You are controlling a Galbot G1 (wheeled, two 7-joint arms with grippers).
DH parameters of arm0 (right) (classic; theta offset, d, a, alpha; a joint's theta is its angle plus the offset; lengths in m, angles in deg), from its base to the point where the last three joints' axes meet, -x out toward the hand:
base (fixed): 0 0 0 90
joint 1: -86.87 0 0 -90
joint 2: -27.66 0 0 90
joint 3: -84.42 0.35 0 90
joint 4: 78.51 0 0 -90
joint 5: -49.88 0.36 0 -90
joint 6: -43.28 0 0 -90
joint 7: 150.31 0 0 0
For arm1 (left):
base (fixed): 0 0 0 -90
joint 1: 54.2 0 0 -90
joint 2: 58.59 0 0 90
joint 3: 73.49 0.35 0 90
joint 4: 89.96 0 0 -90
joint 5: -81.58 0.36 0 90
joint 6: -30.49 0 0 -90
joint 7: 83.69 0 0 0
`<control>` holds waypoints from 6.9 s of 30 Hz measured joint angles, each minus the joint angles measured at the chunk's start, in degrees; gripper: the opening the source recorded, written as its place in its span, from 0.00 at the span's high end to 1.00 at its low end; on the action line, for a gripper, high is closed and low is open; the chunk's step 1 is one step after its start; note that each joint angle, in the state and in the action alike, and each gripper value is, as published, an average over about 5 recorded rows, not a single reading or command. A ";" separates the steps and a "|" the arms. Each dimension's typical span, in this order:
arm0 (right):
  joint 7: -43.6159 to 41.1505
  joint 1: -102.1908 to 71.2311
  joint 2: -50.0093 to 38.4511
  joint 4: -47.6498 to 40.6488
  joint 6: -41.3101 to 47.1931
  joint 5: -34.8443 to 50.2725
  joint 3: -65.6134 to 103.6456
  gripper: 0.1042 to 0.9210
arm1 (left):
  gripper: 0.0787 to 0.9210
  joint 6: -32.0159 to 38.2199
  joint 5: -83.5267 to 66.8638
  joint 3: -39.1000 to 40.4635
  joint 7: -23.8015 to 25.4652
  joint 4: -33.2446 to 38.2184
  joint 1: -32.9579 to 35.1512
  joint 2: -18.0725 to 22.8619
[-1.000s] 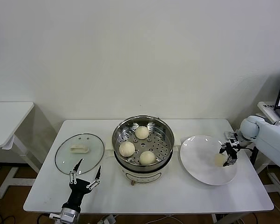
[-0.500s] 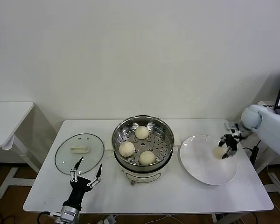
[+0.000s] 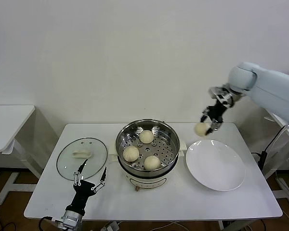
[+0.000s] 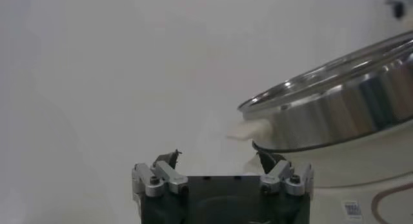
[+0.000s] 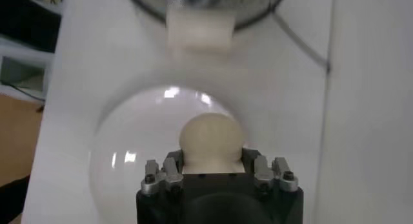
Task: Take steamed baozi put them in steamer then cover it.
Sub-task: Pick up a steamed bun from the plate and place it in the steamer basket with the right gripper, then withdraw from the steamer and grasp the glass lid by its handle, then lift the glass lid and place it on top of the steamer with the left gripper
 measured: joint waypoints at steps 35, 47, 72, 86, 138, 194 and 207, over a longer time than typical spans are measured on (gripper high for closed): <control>9.05 -3.37 17.76 0.16 4.80 3.66 -10.91 0.37 | 0.12 0.61 -0.82 -0.72 -0.19 0.22 0.28 -0.02; 9.72 -4.04 17.74 0.07 4.86 2.50 -10.96 0.15 | 0.12 0.71 -0.89 -0.88 -0.20 0.14 0.38 -0.07; 46.06 -12.41 1.87 13.22 -1.24 14.24 11.72 0.12 | 0.12 -1.90 0.55 -0.56 -1.80 2.09 -0.75 -0.58; 83.50 -48.11 -5.73 17.05 -15.77 6.97 49.93 0.12 | 0.12 -3.09 2.98 -0.16 -2.40 3.07 -2.34 0.06; 86.98 -119.96 19.97 20.60 -32.31 -14.37 109.72 0.12 | 0.12 -9.69 64.71 -1.74 -17.89 -32.91 -24.78 -5.05; 86.89 -118.72 22.18 19.63 -32.17 -16.65 109.70 0.12 | 0.87 -9.83 59.69 0.36 -12.22 -37.43 -31.62 -4.96; 86.88 -117.04 22.65 19.08 -31.68 -17.07 108.92 0.12 | 0.87 -17.08 51.66 -2.59 -8.12 -16.28 -24.83 -7.84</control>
